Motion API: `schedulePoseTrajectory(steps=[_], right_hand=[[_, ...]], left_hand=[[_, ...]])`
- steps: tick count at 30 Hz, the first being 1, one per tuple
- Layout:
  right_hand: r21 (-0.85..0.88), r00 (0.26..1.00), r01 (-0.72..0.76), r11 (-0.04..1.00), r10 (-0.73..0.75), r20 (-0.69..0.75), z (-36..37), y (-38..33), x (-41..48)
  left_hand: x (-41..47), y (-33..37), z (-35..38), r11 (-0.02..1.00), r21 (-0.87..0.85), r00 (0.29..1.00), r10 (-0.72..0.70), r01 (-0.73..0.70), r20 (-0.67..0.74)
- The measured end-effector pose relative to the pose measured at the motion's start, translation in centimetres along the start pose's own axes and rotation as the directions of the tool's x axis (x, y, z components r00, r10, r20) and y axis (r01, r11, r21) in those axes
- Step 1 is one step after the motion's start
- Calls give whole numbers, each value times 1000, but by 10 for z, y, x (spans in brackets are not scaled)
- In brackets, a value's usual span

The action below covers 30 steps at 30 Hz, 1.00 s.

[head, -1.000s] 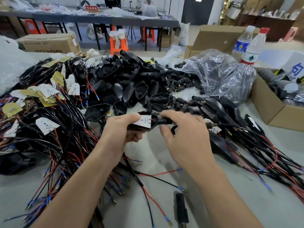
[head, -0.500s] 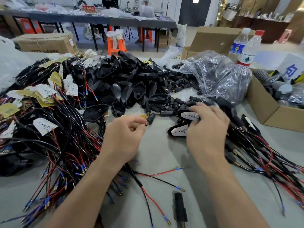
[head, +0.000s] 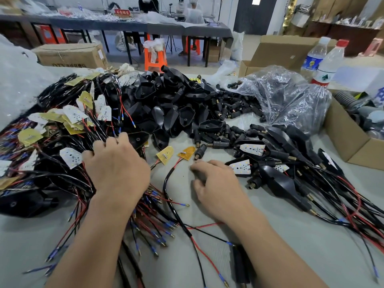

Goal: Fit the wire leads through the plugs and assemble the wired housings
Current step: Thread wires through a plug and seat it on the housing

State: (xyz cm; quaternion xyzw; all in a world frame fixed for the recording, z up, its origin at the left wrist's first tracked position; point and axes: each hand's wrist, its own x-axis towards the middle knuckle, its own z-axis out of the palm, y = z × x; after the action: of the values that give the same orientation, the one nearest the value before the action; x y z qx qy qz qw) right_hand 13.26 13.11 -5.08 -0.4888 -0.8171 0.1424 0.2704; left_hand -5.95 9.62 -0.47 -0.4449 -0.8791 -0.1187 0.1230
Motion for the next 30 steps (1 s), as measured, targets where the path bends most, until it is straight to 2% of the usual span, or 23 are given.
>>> schedulePoseTrajectory(steps=[2,5,7,10,12,15,17,19,20,21,23,24,25,28,30], right_hand=[[0,1000,0,1000,0,-12,1,0,0],[11,1000,-5,1000,5,-13,1,1,0],[24,1000,-17,1000,17,0,-1,1,-1],[38,1000,-18,999,17,11,-3,2,-2],[27,999,-33,999,32,19,-4,2,0],[24,996,-58,998,56,68,-4,3,0],[65,992,-101,993,96,77,-8,1,-1],[211,985,-173,962,171,26,-13,-2,-2],[340,977,-205,918,212,19,-16,-4,-3],[505,968,-235,830,245,49,-19,-6,-4],[798,947,-290,527,280,160,-25,-13,-6],[866,936,-303,397,297,191,-28,-16,-6],[891,927,-302,338,321,193,-30,-16,-5],[899,917,-239,368,389,85,-41,-10,3],[919,894,-164,359,447,-16,-50,0,8]], left_hand=[[1,2,0,997,-63,999,-33,34,10],[3,2,0,968,-244,995,-72,52,-75],[10,-9,-1,958,-271,985,-130,95,-112],[16,-19,-1,952,-270,985,-166,147,-50],[13,-13,1,948,-305,990,-119,91,-75],[1,2,3,907,-411,988,27,-88,-153],[-5,10,2,825,-533,975,92,-188,-202],[-12,20,-2,688,-661,952,171,-300,-254],[-17,27,-3,598,-716,933,234,-360,-273],[-25,34,-2,503,-766,913,292,-399,-284],[-40,47,-2,352,-846,888,378,-400,-263],[-45,52,-2,305,-870,879,407,-387,-248],[-48,55,-1,276,-884,871,429,-378,-239],[-46,53,0,250,-920,856,495,-303,-148],[-44,50,1,306,-932,838,545,-195,4]])
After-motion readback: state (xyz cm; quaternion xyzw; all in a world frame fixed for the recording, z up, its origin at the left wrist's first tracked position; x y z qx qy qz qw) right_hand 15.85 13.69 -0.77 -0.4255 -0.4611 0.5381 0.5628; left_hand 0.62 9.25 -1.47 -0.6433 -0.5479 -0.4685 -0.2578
